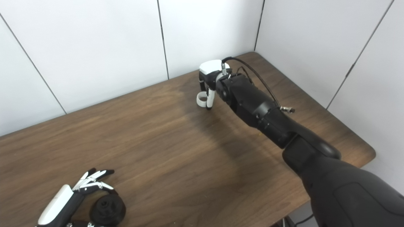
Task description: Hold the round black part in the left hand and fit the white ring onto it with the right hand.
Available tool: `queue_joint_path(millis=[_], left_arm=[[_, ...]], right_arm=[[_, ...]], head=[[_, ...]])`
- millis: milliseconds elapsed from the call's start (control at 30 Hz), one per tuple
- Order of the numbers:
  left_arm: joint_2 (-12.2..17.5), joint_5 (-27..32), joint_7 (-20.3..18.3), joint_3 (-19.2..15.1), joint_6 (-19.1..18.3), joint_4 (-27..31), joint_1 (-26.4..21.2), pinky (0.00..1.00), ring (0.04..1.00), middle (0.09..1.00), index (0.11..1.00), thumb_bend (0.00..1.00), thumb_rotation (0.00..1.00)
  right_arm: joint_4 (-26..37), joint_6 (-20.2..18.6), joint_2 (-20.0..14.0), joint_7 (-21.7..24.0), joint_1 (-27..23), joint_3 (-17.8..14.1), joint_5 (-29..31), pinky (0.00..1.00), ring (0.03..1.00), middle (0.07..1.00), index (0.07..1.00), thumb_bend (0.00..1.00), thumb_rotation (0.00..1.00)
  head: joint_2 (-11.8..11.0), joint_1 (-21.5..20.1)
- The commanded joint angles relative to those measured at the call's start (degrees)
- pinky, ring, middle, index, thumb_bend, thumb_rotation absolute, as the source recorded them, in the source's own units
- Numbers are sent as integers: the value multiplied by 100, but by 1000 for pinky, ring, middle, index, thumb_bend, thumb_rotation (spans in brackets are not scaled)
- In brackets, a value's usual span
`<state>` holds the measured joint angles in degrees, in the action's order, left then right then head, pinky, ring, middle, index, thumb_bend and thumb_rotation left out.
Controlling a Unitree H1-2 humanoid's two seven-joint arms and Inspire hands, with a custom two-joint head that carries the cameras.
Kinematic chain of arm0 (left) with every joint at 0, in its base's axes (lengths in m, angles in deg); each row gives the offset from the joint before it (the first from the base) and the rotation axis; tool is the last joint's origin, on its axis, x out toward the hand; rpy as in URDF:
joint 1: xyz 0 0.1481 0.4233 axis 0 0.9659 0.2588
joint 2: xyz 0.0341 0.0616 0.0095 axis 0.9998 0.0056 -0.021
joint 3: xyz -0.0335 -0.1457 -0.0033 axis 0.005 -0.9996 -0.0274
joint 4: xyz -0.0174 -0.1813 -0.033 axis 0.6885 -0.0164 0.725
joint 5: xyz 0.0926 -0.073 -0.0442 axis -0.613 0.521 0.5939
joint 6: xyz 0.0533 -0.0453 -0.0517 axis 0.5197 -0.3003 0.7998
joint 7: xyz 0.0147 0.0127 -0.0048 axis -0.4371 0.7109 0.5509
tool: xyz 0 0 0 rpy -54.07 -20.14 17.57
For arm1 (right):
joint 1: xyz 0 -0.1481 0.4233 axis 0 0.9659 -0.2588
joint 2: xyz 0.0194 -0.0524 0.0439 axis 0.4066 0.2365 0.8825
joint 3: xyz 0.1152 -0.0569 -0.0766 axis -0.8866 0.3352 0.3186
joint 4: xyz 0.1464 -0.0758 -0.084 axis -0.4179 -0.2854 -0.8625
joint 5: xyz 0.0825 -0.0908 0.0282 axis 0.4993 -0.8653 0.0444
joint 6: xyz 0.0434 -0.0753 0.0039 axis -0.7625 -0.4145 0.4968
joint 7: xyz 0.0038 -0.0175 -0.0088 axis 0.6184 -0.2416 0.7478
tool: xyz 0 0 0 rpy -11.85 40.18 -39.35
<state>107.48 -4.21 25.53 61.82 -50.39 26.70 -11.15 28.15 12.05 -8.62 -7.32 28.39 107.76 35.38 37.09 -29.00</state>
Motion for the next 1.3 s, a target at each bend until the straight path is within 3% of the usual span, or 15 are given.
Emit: queue_joint_path(millis=[0,333,633,900,1267], left_arm=[[89,-60,-25,-13,-17,-107,-32,1000,913,901,475,515,43],[-48,-161,10,60,76,-533,-408,1000,918,897,475,515,44],[-214,-383,192,173,125,-1005,-793,1000,921,897,476,516,44],[-350,-575,281,263,-88,-1132,-978,1000,919,897,477,515,43],[-422,-699,260,400,-275,-1135,-1174,1000,934,904,477,516,43]], right_arm=[[204,88,-201,-152,-194,-122,14,999,1000,958,487,508,143],[613,527,-128,-524,-153,-236,187,1000,1000,967,487,509,138],[1079,1052,-118,-647,-232,-340,421,1000,1000,973,483,509,133],[2186,1162,-62,24,-410,-347,449,1000,1000,980,483,507,132],[3448,1357,469,748,-411,-236,762,993,1000,983,483,506,135]], head=[[-1,10],[-163,66],[-312,389],[-289,677],[-92,1038]])
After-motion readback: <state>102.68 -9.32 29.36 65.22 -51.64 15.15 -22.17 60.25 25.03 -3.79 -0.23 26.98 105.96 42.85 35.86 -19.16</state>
